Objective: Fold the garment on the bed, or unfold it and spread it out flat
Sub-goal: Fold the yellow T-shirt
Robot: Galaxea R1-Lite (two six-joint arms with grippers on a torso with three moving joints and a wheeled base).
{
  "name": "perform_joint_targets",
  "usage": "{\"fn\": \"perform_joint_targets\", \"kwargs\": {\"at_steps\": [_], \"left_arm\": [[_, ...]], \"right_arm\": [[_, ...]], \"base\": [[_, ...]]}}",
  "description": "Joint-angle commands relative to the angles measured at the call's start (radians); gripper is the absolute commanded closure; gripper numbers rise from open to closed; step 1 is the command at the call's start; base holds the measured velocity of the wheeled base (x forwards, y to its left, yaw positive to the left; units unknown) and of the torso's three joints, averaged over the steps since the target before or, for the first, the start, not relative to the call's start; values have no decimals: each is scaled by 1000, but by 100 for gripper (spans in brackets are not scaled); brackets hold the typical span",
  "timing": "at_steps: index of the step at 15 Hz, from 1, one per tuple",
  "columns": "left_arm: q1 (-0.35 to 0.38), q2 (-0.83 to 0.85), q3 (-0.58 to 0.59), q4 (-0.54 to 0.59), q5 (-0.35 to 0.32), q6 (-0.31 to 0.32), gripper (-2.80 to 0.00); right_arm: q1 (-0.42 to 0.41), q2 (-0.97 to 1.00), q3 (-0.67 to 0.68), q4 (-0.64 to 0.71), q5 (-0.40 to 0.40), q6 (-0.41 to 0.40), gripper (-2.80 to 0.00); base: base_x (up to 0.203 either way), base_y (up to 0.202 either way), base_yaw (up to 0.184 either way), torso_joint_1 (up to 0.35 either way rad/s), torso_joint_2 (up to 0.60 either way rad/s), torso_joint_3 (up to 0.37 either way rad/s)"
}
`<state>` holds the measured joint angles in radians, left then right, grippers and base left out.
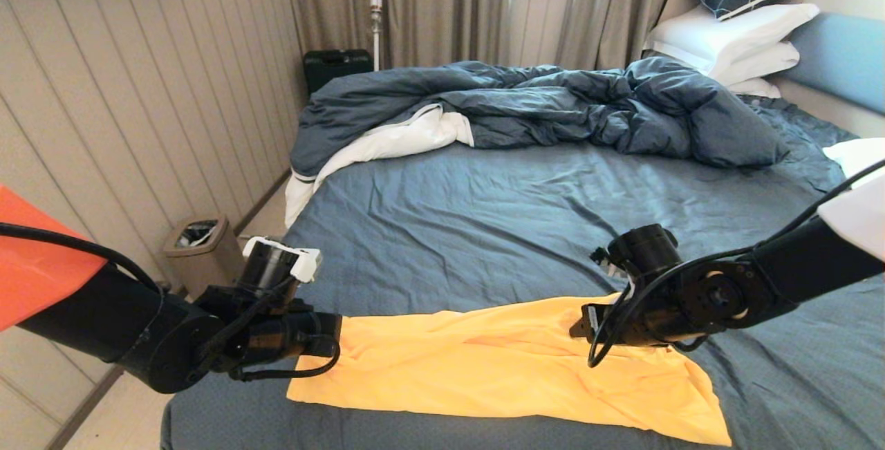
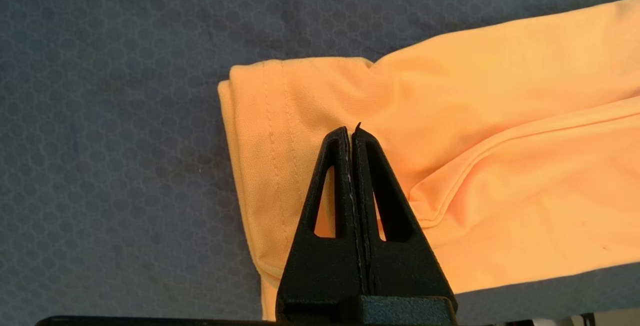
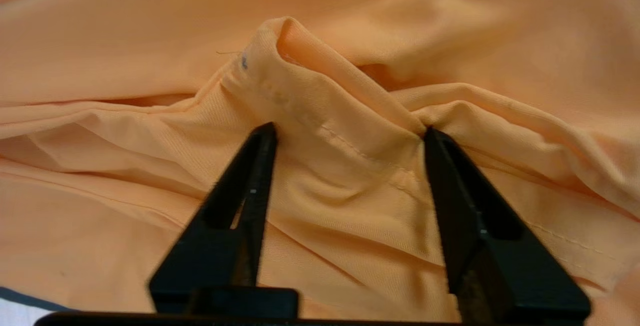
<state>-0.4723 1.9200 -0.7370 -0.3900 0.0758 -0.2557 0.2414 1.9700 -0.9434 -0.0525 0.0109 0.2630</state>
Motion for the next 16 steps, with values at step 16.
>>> {"fn": "perform_joint_targets", "kwargs": {"at_steps": [16], "left_arm": [[0, -48, 16, -1, 6, -3, 0]], "right_arm": [[-21, -272, 114, 52, -39, -12, 0]], "base": [[0, 0, 0, 0, 0, 0]]}}
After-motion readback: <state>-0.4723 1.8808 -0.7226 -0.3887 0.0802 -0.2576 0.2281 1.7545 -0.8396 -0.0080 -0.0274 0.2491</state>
